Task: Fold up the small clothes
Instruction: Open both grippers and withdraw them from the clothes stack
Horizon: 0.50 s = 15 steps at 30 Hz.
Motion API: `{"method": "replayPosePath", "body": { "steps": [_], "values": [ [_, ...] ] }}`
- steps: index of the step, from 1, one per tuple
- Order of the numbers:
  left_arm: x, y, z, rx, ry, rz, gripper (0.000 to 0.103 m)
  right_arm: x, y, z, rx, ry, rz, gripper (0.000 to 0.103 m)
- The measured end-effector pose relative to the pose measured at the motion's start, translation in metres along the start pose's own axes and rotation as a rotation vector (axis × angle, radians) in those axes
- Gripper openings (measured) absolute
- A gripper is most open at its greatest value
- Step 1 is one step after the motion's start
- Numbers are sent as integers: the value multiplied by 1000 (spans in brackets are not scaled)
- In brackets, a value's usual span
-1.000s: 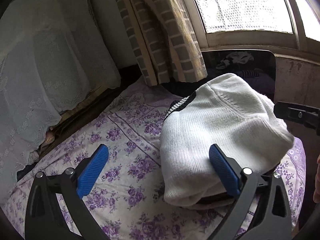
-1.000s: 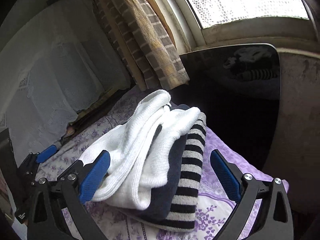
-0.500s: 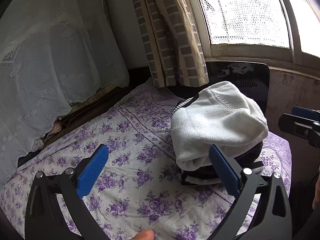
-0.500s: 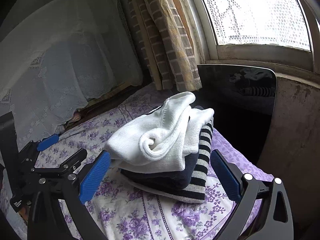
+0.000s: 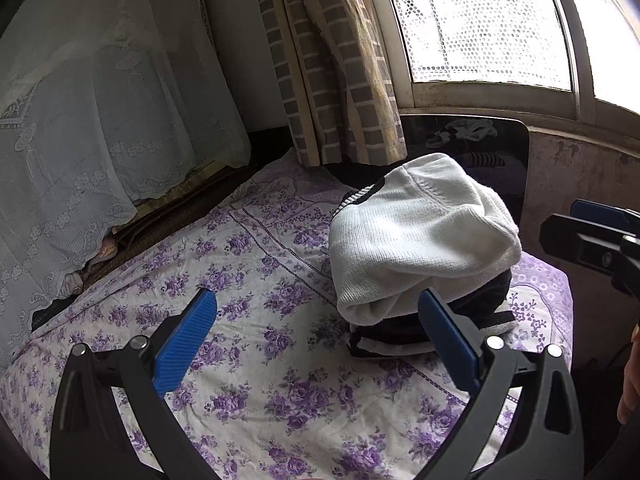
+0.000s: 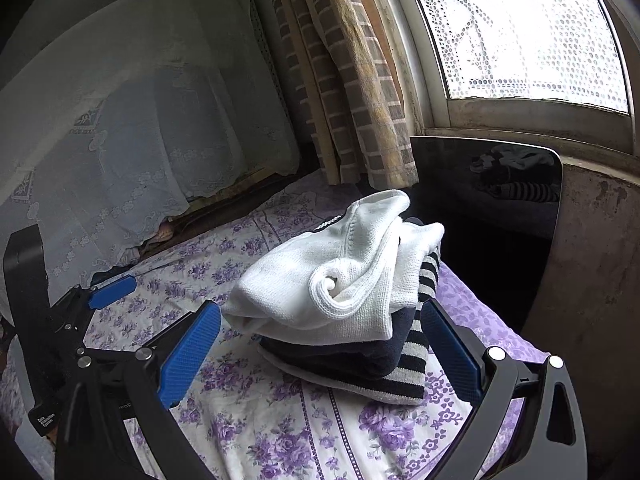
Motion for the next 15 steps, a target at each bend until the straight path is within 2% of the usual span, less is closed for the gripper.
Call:
{"method": "replayPosePath", "body": {
  "steps": [15],
  "values": [
    [2,1,7,39,-3,-13,98,0,-2,2,1,4,7,100]
  ]
}}
Point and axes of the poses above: each gripper's, at about its wrist camera, not at the fingertips, and y roughly the way its jaws point, z to its right, x to its underside, the point moved 5 cm from there along y, roughly the way its jaws point, and after that the axes turned 9 degrees about y, right-handed, at the moved point
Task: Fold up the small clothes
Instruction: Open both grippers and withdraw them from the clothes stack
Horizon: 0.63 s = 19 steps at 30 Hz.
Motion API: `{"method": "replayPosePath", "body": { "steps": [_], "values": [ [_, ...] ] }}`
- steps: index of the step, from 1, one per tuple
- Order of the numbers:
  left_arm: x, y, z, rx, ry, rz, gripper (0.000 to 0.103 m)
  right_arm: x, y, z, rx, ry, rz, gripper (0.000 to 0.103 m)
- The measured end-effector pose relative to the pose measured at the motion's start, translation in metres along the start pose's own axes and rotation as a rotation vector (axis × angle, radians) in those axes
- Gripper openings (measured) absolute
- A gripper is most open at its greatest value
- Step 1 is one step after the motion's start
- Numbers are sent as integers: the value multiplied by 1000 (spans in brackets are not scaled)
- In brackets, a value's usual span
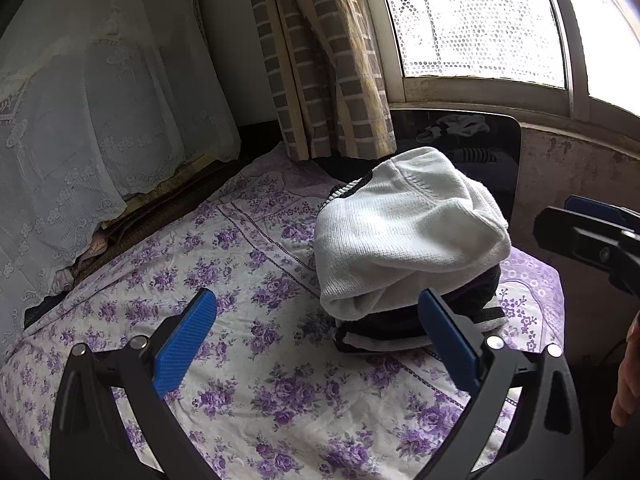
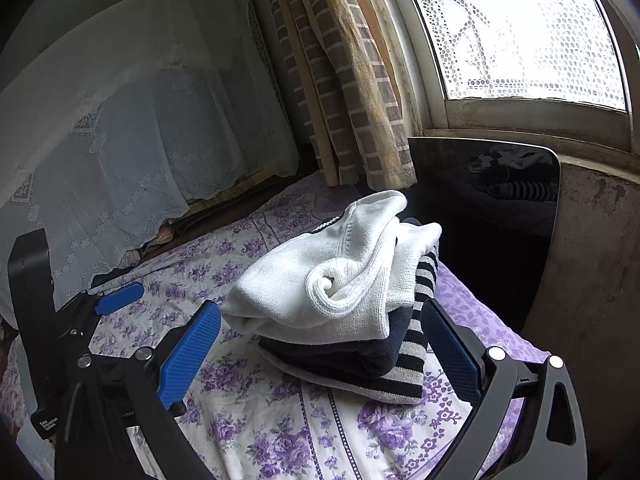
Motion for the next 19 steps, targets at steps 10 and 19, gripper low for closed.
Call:
{"method": "replayPosePath", "body": {
  "steps": [10,19],
  "values": [
    [-1,-7,3,16,3,15,98,-1,-4,0,-1,8,13,100],
    [1,-9,2,-9,14,15,98,-1,-8,-3,-11,8,21,100]
  ]
}}
Point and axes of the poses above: each gripper's, at about its wrist camera, not at the fingertips, and y roughly the way its jaws point, z to its right, x to its underside, the point moved 5 cm from there along y, roughly the way its jaws point, and after that the axes turned 9 degrees about y, right-handed, at the moved point
